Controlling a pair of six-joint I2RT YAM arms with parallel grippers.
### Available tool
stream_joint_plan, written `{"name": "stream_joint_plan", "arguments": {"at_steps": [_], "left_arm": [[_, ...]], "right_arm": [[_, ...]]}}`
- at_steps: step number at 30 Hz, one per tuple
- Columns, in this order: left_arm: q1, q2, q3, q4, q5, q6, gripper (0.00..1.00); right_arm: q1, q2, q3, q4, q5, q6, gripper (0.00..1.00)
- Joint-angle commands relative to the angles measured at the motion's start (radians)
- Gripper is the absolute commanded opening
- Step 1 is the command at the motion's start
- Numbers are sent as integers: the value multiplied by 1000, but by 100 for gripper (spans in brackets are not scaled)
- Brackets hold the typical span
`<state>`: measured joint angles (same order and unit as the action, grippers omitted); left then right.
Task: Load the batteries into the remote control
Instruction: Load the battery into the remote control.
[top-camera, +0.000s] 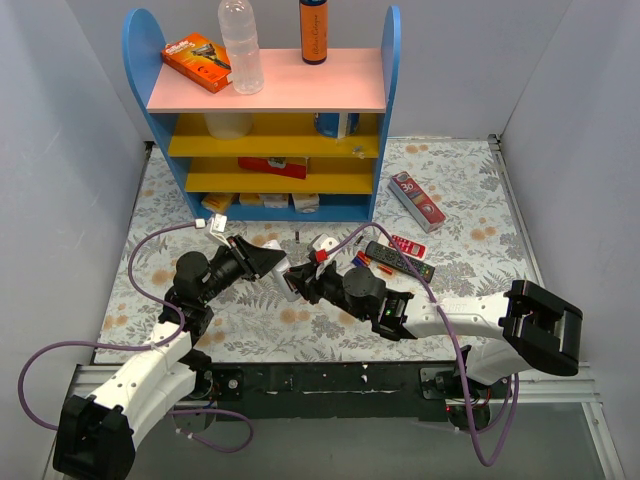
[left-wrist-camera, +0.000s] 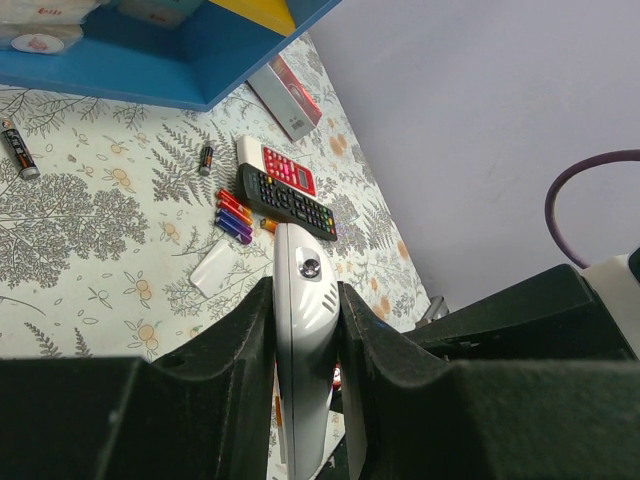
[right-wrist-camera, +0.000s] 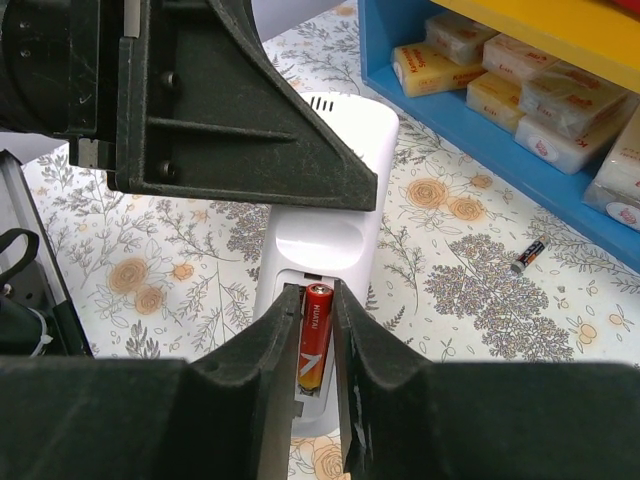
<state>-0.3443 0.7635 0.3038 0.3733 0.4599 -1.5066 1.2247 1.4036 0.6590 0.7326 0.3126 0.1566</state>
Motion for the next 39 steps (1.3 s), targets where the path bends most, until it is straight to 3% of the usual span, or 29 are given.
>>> {"name": "stream_joint_plan", "arguments": {"at_steps": [1,13,21,26,34,39], "left_arm": [[-5,-13,43,38,56,-27,0],[-5,-16,43,33,54,-30,0],[-5,-13,41,29,57,-29,0],[-5,-7,44,16,60,-23,0],[-5,-4,52,-1,65,-10,0],[-5,5,67,-13,82,-3,0]], "right_arm": [[-7,15,25,1,59,-6,28],[-8,-2,11,10,79,3,30],[-8,-26,11,8,72,3,38],[-8,-57,16,-4,66,0,45],[-8,-127,30,-41,19,-34,66],[-8,-163,56,-102,-36,-77,66]]}}
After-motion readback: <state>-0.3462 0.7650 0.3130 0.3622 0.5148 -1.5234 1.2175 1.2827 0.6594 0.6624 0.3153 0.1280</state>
